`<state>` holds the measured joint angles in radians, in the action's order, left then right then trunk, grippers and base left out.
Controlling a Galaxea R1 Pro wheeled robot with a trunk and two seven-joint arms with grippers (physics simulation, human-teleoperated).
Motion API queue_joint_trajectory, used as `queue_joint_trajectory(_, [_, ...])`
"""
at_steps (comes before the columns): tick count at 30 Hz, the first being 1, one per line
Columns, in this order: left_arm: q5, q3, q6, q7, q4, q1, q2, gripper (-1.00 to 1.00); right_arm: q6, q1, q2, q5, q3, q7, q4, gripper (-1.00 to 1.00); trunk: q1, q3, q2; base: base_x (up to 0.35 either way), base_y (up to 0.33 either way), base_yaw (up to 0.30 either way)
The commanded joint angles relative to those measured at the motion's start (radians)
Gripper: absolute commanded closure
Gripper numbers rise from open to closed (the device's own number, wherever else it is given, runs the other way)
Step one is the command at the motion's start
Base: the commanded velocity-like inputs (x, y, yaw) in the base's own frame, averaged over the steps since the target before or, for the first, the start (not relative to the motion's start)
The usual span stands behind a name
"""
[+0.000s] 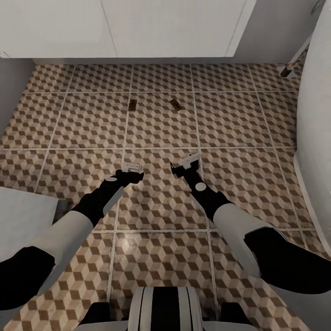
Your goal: Take the four mousetraps from the cabinet in the bathroom and place them on the bathroom floor. Make sure all four end up on the same floor surface, and ensure that at least two of them are either under or directly next to the same bathroom sink.
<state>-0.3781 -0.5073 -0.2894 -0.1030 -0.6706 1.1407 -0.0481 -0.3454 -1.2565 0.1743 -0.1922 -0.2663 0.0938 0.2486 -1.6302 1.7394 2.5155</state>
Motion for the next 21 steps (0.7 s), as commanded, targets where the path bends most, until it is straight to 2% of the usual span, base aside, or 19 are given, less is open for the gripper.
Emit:
queue_joint_trajectory(1, [-0.011, -0.009, -0.004, -0.010, -0.001, 0.000, 0.002, -1.00, -0.002, 0.000, 0.000, -0.010, -0.003, 0.010, -0.002, -1.00, 0.000, -0.003, 0.000, 0.000, 0.000, 0.000])
queue_joint_trajectory(7, [-0.011, -0.015, -0.004, -0.009, 0.006, -0.005, 0.008, -1.00, -0.001, 0.005, 0.000, -0.009, -0.003, 0.008, -0.002, -1.00, 0.003, -0.027, -0.001, 0.000, 0.000, 0.000])
queue_joint_trajectory(13, [-0.011, -0.039, 0.018, -0.008, 0.038, -0.021, 0.010, -1.00, -0.002, 0.007, 0.000, -0.010, -0.002, 0.008, -0.010, -1.00, 0.006, -0.050, -0.003, 0.000, 0.000, 0.000])
queue_joint_trajectory(15, [-0.011, -0.042, 0.043, -0.008, 0.057, -0.024, 0.010, -1.00, -0.002, 0.007, 0.000, -0.010, -0.003, 0.008, -0.012, -1.00, 0.007, -0.058, -0.003, 0.000, 0.000, 0.000])
queue_joint_trajectory(18, [-0.011, -0.045, 0.131, -0.006, 0.119, -0.027, 0.011, -1.00, -0.003, 0.007, 0.000, -0.010, -0.003, 0.008, -0.033, -1.00, 0.008, -0.069, -0.004, 0.000, 0.000, 0.000])
queue_joint_trajectory(21, [-0.012, -0.046, 0.178, -0.004, 0.155, -0.028, 0.011, -1.00, -0.006, 0.007, 0.000, -0.010, -0.003, 0.007, -0.050, -1.00, 0.009, -0.081, -0.005, 0.000, 0.000, 0.000])
